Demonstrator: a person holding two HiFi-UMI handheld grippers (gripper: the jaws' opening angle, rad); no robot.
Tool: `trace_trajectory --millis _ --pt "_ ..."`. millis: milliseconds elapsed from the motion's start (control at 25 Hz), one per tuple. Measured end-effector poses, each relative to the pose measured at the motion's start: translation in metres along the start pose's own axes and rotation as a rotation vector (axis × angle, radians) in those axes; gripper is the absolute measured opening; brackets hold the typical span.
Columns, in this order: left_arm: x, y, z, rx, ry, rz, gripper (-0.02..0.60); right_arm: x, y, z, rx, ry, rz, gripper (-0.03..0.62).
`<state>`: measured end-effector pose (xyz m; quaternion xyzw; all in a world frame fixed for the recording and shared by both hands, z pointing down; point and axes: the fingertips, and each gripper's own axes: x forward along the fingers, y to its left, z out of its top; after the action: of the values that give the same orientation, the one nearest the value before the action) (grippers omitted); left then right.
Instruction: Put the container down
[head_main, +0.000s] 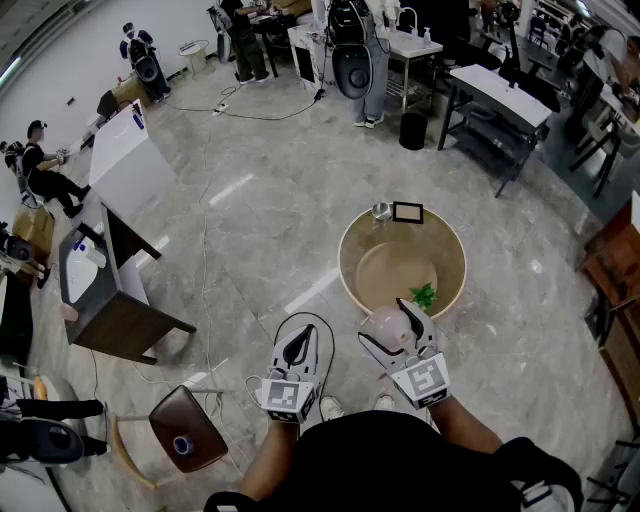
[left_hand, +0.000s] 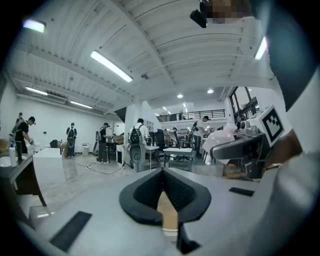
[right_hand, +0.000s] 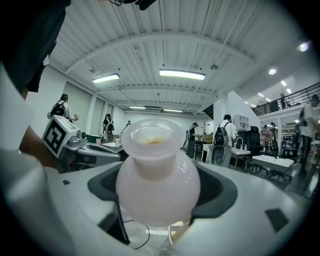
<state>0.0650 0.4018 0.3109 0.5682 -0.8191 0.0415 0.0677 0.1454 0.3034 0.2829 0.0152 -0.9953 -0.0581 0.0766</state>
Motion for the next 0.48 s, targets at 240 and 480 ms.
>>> trace_trajectory --millis 240,480 --pt "-0.001 0.006 -0.006 0.012 0.02 -0.024 -0.006 0.011 0.001 -0.001 0.005 -0.012 -0.009 0.402" --pt "-0.004 0.026 -0.012 0.01 0.033 -0.03 -0.006 0.032 0.01 0.001 -0.02 -0.025 -0.005 0.402"
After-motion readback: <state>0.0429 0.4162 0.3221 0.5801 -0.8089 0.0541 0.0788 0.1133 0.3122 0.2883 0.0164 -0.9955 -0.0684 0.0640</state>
